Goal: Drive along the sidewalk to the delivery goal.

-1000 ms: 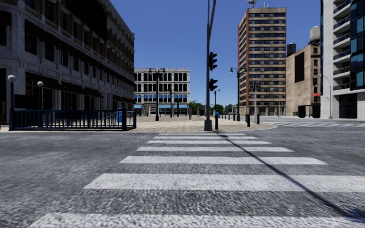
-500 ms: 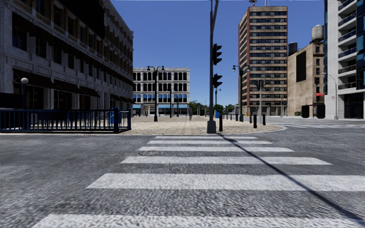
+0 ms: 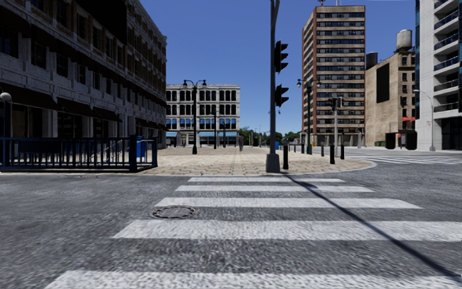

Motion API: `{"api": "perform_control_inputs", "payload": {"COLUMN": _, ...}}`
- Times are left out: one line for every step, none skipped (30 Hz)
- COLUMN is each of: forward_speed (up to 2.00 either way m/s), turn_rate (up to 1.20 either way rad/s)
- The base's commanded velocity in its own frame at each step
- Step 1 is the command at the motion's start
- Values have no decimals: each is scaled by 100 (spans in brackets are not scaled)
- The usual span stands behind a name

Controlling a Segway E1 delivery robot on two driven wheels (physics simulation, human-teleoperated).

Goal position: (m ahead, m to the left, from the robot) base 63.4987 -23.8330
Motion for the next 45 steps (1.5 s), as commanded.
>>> {"api": "perform_control_inputs", "payload": {"forward_speed": 197, "turn_rate": -13}}
{"api": "perform_control_inputs", "payload": {"forward_speed": 197, "turn_rate": -14}}
{"api": "perform_control_inputs", "payload": {"forward_speed": 197, "turn_rate": -14}}
{"api": "perform_control_inputs", "payload": {"forward_speed": 197, "turn_rate": -14}}
{"api": "perform_control_inputs", "payload": {"forward_speed": 197, "turn_rate": -18}}
{"api": "perform_control_inputs", "payload": {"forward_speed": 197, "turn_rate": -20}}
{"api": "perform_control_inputs", "payload": {"forward_speed": 197, "turn_rate": -20}}
{"api": "perform_control_inputs", "payload": {"forward_speed": 197, "turn_rate": -20}}
{"api": "perform_control_inputs", "payload": {"forward_speed": 197, "turn_rate": -20}}
{"api": "perform_control_inputs", "payload": {"forward_speed": 197, "turn_rate": -2}}
{"api": "perform_control_inputs", "payload": {"forward_speed": 197, "turn_rate": 0}}
{"api": "perform_control_inputs", "payload": {"forward_speed": 197, "turn_rate": 0}}
{"api": "perform_control_inputs", "payload": {"forward_speed": 197, "turn_rate": 0}}
{"api": "perform_control_inputs", "payload": {"forward_speed": 197, "turn_rate": 0}}
{"api": "perform_control_inputs", "payload": {"forward_speed": 197, "turn_rate": 0}}
{"api": "perform_control_inputs", "payload": {"forward_speed": 197, "turn_rate": 0}}
{"api": "perform_control_inputs", "payload": {"forward_speed": 197, "turn_rate": 0}}
{"api": "perform_control_inputs", "payload": {"forward_speed": 197, "turn_rate": 0}}
{"api": "perform_control_inputs", "payload": {"forward_speed": 197, "turn_rate": 0}}
{"api": "perform_control_inputs", "payload": {"forward_speed": 197, "turn_rate": 0}}
{"api": "perform_control_inputs", "payload": {"forward_speed": 197, "turn_rate": 0}}
{"api": "perform_control_inputs", "payload": {"forward_speed": 197, "turn_rate": 0}}
{"api": "perform_control_inputs", "payload": {"forward_speed": 197, "turn_rate": 0}}
{"api": "perform_control_inputs", "payload": {"forward_speed": 197, "turn_rate": 0}}
{"api": "perform_control_inputs", "payload": {"forward_speed": 197, "turn_rate": 0}}
{"api": "perform_control_inputs", "payload": {"forward_speed": 197, "turn_rate": 0}}
{"api": "perform_control_inputs", "payload": {"forward_speed": 197, "turn_rate": 0}}
{"api": "perform_control_inputs", "payload": {"forward_speed": 197, "turn_rate": 0}}
{"api": "perform_control_inputs", "payload": {"forward_speed": 197, "turn_rate": 0}}
{"api": "perform_control_inputs", "payload": {"forward_speed": 197, "turn_rate": -7}}
{"api": "perform_control_inputs", "payload": {"forward_speed": 197, "turn_rate": -13}}
{"api": "perform_control_inputs", "payload": {"forward_speed": 197, "turn_rate": -15}}
{"api": "perform_control_inputs", "payload": {"forward_speed": 197, "turn_rate": -15}}
{"api": "perform_control_inputs", "payload": {"forward_speed": 197, "turn_rate": -15}}
{"api": "perform_control_inputs", "payload": {"forward_speed": 197, "turn_rate": -15}}
{"api": "perform_control_inputs", "payload": {"forward_speed": 197, "turn_rate": -15}}
{"api": "perform_control_inputs", "payload": {"forward_speed": 197, "turn_rate": -15}}
{"api": "perform_control_inputs", "payload": {"forward_speed": 197, "turn_rate": -15}}
{"api": "perform_control_inputs", "payload": {"forward_speed": 197, "turn_rate": -15}}
{"api": "perform_control_inputs", "payload": {"forward_speed": 197, "turn_rate": -11}}
{"api": "perform_control_inputs", "payload": {"forward_speed": 197, "turn_rate": -10}}
{"api": "perform_control_inputs", "payload": {"forward_speed": 197, "turn_rate": -5}}
{"api": "perform_control_inputs", "payload": {"forward_speed": 197, "turn_rate": -5}}
{"api": "perform_control_inputs", "payload": {"forward_speed": 197, "turn_rate": 0}}
{"api": "perform_control_inputs", "payload": {"forward_speed": 197, "turn_rate": 0}}
